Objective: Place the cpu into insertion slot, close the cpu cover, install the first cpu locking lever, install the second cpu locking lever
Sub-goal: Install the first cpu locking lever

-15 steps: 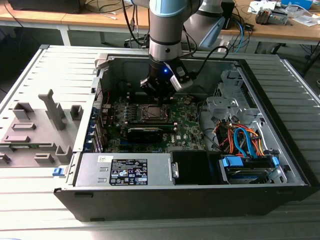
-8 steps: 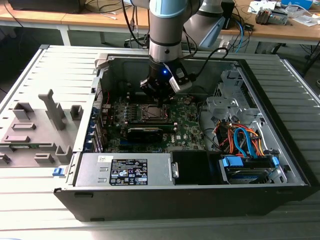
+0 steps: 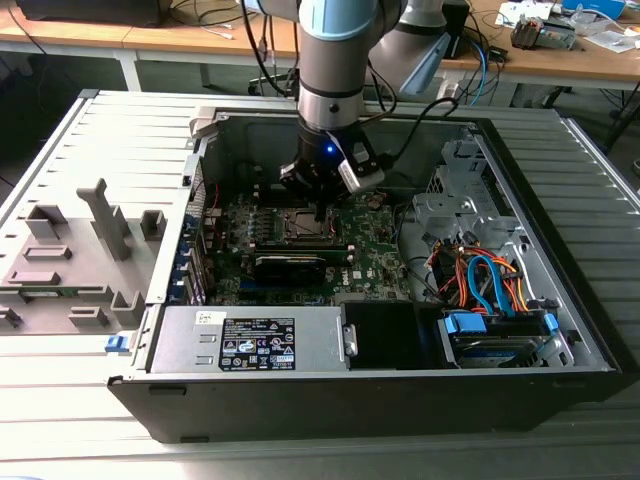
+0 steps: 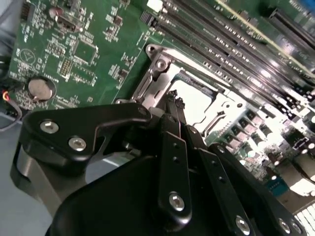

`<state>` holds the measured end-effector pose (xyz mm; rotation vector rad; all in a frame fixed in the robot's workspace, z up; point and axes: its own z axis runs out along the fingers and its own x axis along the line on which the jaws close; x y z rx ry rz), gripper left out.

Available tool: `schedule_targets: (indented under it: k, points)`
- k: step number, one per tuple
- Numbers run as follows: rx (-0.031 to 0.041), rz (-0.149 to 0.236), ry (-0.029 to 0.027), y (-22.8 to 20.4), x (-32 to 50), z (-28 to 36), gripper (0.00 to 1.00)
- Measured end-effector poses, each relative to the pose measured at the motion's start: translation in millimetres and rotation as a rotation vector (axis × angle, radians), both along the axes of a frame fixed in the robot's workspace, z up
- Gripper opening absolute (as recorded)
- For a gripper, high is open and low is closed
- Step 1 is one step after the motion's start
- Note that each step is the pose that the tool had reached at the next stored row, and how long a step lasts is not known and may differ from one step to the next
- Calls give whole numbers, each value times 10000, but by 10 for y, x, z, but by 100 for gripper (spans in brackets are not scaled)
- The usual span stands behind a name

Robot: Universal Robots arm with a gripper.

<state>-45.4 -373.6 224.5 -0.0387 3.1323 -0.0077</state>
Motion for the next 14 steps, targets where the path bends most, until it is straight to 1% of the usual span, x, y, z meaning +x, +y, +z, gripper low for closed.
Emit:
schedule_targets:
  k: [9, 11, 14]
  points:
    - [0, -32, 0, -2, 1, 234, 11]
    - [1, -33, 0, -2, 1, 258, 11]
    - [5, -33, -1, -1, 1, 262, 11]
